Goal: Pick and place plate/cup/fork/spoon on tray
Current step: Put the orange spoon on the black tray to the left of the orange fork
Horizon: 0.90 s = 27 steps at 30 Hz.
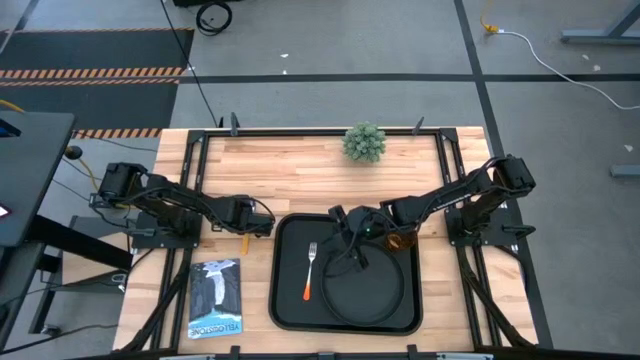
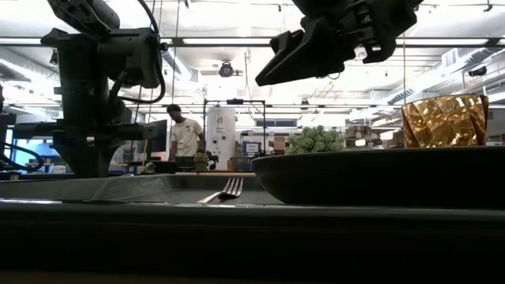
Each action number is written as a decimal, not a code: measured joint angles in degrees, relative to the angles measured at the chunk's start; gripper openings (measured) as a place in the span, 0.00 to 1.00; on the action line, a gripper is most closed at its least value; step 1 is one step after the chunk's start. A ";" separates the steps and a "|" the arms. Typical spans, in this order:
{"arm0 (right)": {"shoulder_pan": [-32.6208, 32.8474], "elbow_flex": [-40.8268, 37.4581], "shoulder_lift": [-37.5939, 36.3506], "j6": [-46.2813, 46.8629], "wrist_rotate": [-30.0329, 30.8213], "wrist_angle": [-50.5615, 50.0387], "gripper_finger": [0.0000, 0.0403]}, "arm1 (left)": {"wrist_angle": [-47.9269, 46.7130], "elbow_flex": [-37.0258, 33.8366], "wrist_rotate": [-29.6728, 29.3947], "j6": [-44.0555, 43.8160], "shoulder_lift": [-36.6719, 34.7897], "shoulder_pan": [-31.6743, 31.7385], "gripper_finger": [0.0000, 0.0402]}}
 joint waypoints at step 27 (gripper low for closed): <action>2.31 0.01 0.00 0.48 0.07 0.92 0.32 | -4.67 8.36 -1.04 2.01 -1.20 -0.06 0.14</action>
